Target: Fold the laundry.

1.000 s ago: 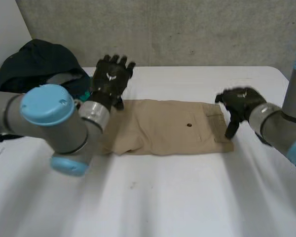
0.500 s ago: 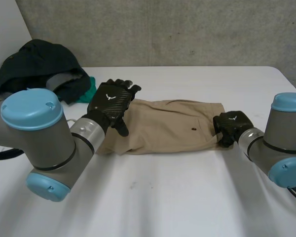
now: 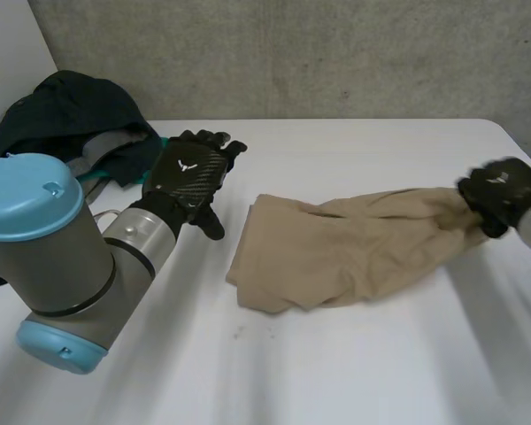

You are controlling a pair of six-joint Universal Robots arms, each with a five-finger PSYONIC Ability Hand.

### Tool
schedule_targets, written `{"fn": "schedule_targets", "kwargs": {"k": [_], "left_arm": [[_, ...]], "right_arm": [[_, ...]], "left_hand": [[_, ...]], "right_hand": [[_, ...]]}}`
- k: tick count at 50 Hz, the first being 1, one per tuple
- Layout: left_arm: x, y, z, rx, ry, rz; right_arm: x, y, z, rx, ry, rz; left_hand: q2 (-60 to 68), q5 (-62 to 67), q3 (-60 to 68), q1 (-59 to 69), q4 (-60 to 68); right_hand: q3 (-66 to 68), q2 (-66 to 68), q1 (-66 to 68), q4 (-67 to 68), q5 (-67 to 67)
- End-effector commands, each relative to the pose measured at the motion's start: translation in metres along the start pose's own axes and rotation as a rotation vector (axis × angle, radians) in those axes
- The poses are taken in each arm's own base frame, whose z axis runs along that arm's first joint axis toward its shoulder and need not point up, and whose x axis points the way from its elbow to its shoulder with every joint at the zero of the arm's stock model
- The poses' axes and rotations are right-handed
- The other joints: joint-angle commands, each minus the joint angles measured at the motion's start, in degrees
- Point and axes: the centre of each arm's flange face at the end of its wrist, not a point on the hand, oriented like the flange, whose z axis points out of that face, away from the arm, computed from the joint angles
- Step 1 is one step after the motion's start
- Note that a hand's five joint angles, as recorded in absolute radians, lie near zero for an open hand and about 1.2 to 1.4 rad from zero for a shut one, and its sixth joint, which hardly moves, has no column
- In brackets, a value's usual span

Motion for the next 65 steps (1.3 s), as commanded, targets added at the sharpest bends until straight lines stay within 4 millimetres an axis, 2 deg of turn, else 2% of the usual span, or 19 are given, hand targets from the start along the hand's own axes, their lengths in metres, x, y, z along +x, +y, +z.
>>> {"fn": "schedule_targets", "kwargs": {"k": [1,2,5,6,10,14,17,19,21,22,25,27,31,34,37,45,57,62,65], "left_arm": [[-0.006,-0.002,-0.001,0.002,-0.023,-0.001],[-0.007,-0.002,-0.002,0.003,-0.026,-0.003],[-0.012,-0.006,-0.003,0.011,-0.047,-0.004],[-0.015,-0.007,-0.004,0.010,-0.060,-0.004],[-0.028,-0.010,-0.004,0.012,-0.127,-0.007],[-0.036,-0.013,-0.003,0.016,-0.165,-0.007],[-0.040,-0.013,-0.001,0.018,-0.176,-0.005],[-0.043,-0.014,0.002,0.027,-0.184,-0.003],[-0.046,-0.018,0.005,0.046,-0.192,0.000],[-0.049,-0.024,0.009,0.074,-0.201,0.005],[-0.052,-0.031,0.016,0.106,-0.207,0.010],[-0.051,-0.034,0.024,0.123,-0.202,0.011],[-0.041,-0.037,0.043,0.144,-0.171,0.009],[-0.016,-0.031,0.057,0.133,-0.109,0.004],[0.002,-0.019,0.066,0.091,-0.063,0.002],[0.047,0.039,0.081,-0.155,0.069,0.014],[0.056,0.086,0.070,-0.374,0.130,0.107],[0.054,0.088,0.068,-0.394,0.124,0.137],[0.051,0.081,0.069,-0.381,0.113,0.141]], "right_arm": [[-0.094,-0.090,-0.015,0.385,-0.181,-0.171],[-0.119,-0.097,-0.018,0.451,-0.227,-0.206],[-0.160,-0.105,-0.025,0.539,-0.303,-0.274],[-0.186,-0.107,-0.031,0.585,-0.356,-0.319],[-0.231,-0.104,-0.037,0.630,-0.451,-0.391],[-0.244,-0.105,-0.036,0.635,-0.477,-0.385],[-0.242,-0.110,-0.037,0.635,-0.484,-0.334],[-0.234,-0.115,-0.036,0.612,-0.499,-0.213],[-0.224,-0.125,-0.038,0.601,-0.500,-0.099],[-0.208,-0.138,-0.043,0.596,-0.484,0.027],[-0.180,-0.156,-0.052,0.583,-0.446,0.221],[-0.150,-0.160,-0.050,0.534,-0.371,0.386],[-0.114,-0.131,-0.034,0.329,-0.235,0.501],[-0.100,-0.115,-0.026,0.208,-0.189,0.510],[-0.106,-0.109,-0.015,0.154,-0.208,0.500],[-0.129,-0.086,0.016,0.065,-0.304,0.493],[-0.167,-0.045,0.036,-0.042,-0.364,0.355],[-0.168,-0.043,0.036,-0.042,-0.364,0.315],[-0.162,-0.052,0.034,-0.020,-0.352,0.332]], "left_hand": [[-1.36,-2.34,-1.92,-0.94,-1.37],[-1.36,-2.34,-1.92,-0.94,-1.37],[-1.20,-2.17,-1.75,-0.77,-1.20],[-1.19,-2.17,-1.75,-0.77,-1.20],[-1.36,-2.34,-1.92,-0.94,-1.37],[-1.53,-2.50,-2.09,-1.11,-1.54],[-1.53,-2.50,-2.09,-1.11,-1.54],[-1.53,-2.50,-2.09,-1.11,-1.54],[-1.58,-2.55,-2.14,-1.15,-1.58],[-1.58,-2.55,-2.14,-1.15,-1.58],[-1.58,-2.55,-2.14,-1.15,-1.58],[-1.58,-2.55,-2.14,-1.15,-1.58],[-1.36,-2.34,-1.92,-0.94,-1.37],[-1.19,-2.17,-1.75,-0.77,-1.20],[-1.03,-2.00,-1.58,-0.60,-1.03],[-0.35,-1.33,-0.91,0.07,-0.36],[0.15,-0.82,-0.41,0.58,0.15],[0.15,-0.82,-0.41,0.58,0.15],[-0.02,-0.99,-0.58,0.41,-0.02]], "right_hand": [[12.40,12.62,21.01,11.86,14.15],[12.40,12.62,21.01,11.86,14.15],[12.40,12.62,21.01,11.86,14.15],[12.40,12.62,21.01,11.86,14.15],[12.40,12.62,21.01,11.86,14.15],[12.40,12.62,21.01,11.86,14.15],[-12.68,-12.45,-4.07,-13.21,-10.93],[-34.25,-34.02,-25.63,-34.78,-32.49],[-45.35,-45.12,-36.74,-45.88,-43.60],[-56.07,-55.84,-47.46,-56.60,-54.31],[-57.60,-57.38,-48.99,-58.14,-55.85],[-57.60,-57.38,-48.99,-58.14,-55.85],[-57.60,-57.38,-48.99,-58.14,-55.85],[-57.60,-57.38,-48.99,-58.14,-55.85],[-57.60,-57.38,-48.99,-58.14,-55.85],[-57.60,-57.38,-48.99,-58.14,-55.85],[-57.60,-57.38,-48.99,-58.14,-55.85],[-57.60,-57.38,-48.99,-58.14,-55.85],[-57.60,-57.38,-48.99,-58.14,-55.85]]}}
